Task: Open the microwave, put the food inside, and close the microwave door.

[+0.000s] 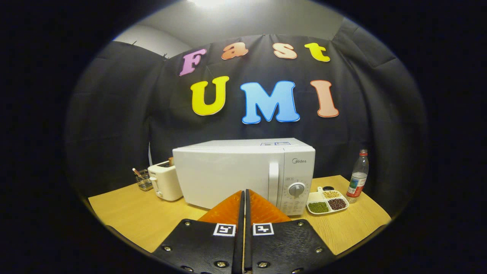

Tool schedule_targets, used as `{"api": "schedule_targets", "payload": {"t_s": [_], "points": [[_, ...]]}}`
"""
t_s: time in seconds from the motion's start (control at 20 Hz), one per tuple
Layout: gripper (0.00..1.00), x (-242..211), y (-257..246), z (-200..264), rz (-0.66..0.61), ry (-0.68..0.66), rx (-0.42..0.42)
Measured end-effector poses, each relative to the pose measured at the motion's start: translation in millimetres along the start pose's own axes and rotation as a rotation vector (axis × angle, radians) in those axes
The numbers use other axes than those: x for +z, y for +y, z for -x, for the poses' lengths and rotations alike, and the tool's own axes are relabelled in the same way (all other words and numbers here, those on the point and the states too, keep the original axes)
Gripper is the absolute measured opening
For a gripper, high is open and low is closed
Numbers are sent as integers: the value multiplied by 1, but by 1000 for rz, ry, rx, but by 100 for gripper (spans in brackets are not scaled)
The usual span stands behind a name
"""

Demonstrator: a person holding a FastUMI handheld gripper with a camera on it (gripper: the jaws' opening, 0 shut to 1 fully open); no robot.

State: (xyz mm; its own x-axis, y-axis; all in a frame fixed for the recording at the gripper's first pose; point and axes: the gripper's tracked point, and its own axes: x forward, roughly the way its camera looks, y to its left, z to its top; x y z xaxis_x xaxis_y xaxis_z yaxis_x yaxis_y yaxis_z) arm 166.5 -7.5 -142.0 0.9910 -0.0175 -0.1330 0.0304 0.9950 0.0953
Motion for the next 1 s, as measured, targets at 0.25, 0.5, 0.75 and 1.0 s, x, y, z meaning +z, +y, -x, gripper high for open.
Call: {"api": "schedule_targets", "payload": {"t_s": [0.25, 0.5, 0.75, 1.0], "points": [[2, 47, 23, 113, 10, -93, 102], [2, 87, 9, 191, 106, -131, 119], [2, 109, -16, 220, 87, -159, 94], [2, 123, -20, 230, 112, -206, 52]]}}
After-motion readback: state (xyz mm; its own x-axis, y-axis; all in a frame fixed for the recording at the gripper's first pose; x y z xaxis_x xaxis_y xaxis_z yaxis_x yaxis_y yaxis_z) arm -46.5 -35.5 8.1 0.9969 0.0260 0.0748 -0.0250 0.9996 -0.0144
